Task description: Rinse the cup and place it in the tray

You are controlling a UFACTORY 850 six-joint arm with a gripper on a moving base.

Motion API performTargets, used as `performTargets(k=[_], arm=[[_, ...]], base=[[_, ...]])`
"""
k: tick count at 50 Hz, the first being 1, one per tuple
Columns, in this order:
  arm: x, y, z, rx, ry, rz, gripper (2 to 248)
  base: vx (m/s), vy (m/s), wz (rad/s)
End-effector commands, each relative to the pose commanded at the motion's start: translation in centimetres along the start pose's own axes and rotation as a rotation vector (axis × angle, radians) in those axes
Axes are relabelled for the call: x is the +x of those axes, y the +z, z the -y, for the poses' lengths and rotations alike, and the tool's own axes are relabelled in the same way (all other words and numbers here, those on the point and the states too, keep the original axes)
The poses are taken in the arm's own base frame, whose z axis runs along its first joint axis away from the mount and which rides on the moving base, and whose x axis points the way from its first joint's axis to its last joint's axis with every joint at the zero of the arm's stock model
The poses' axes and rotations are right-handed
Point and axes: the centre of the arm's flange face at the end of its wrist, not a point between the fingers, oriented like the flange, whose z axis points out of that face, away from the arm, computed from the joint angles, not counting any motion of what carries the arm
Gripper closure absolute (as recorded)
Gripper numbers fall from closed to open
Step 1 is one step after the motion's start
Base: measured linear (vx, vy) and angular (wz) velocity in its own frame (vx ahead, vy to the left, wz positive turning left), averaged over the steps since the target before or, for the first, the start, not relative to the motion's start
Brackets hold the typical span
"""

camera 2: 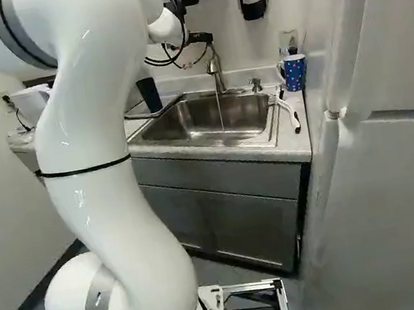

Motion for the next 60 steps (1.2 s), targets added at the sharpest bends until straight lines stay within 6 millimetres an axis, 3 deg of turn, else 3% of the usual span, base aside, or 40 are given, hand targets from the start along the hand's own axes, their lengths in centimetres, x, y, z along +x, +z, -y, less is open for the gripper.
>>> performTargets(k=[43, 60], arm=[[-0.7, -2.0, 0.5, 0.008, -0.002, 0.048, 3], [-0.1, -2.5, 0.5, 0.007, -0.002, -0.025, 3]], base=[[0.000, 0.000, 0.000], [0.000, 0.000, 0.000]])
